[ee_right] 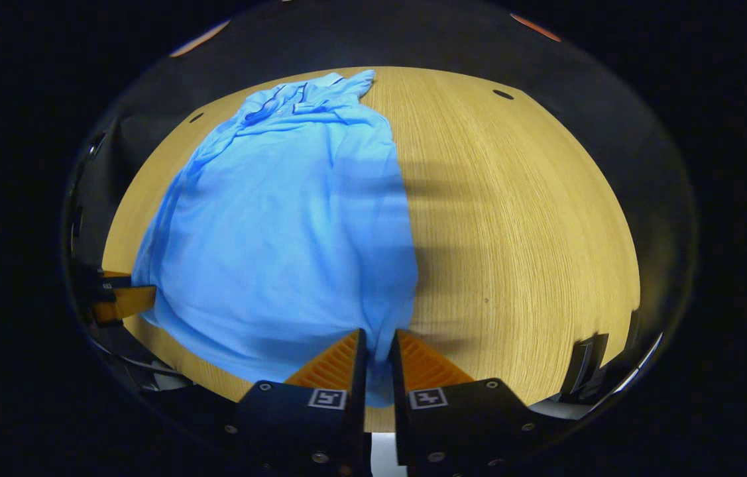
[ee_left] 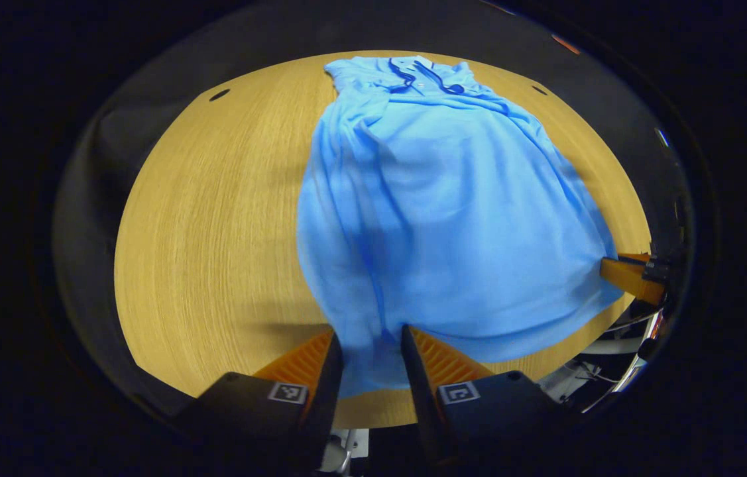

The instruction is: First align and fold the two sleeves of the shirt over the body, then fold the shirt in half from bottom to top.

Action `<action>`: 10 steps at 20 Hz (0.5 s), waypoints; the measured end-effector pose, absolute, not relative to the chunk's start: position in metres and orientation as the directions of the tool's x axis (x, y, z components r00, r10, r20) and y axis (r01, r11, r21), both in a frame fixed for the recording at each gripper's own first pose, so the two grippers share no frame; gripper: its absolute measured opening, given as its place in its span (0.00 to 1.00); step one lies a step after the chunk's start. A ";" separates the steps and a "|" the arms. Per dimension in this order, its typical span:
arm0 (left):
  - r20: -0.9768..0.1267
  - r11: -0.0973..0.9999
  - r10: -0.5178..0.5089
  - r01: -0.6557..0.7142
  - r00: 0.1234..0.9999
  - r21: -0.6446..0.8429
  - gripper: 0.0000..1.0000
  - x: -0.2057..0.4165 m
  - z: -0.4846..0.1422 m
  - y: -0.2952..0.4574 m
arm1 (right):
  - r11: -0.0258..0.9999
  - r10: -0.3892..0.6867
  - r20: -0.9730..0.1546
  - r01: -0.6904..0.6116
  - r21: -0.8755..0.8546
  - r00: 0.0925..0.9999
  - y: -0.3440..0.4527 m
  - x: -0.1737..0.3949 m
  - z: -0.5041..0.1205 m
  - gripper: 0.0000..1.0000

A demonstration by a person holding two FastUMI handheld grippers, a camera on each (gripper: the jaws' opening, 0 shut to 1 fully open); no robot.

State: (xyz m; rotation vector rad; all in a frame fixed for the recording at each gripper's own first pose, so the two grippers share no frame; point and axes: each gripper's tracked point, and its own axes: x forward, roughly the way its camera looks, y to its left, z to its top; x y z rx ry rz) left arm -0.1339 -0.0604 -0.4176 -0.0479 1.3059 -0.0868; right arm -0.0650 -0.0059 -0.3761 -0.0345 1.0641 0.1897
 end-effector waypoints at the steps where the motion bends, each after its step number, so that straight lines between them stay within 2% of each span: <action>1: -0.959 0.994 -0.106 0.065 0.265 -0.092 0.39 -0.132 -0.417 -0.066 | 0.983 0.162 -0.864 -0.153 0.099 0.476 -0.004 -0.063 -0.376 0.10; 3: -0.960 0.994 -0.100 0.058 0.263 -0.088 0.14 -0.134 -0.417 -0.066 | 0.975 0.221 -0.866 -0.106 0.194 0.448 0.000 -0.068 -0.376 0.02; 4: -0.955 0.994 -0.111 0.044 0.274 -0.102 0.14 -0.134 -0.416 -0.067 | 0.967 0.252 -0.870 -0.087 0.238 0.425 0.004 -0.070 -0.377 0.02; 5: -0.955 0.993 -0.118 0.019 0.272 -0.118 0.07 -0.134 -0.415 -0.068 | 0.962 0.266 -0.864 -0.066 0.263 0.428 0.002 -0.068 -0.375 0.01; 10: -0.933 0.972 -0.194 -0.067 0.305 -0.224 0.07 -0.128 -0.406 -0.067 | 0.905 0.381 -0.768 -0.039 0.423 0.515 0.022 -0.053 -0.347 0.01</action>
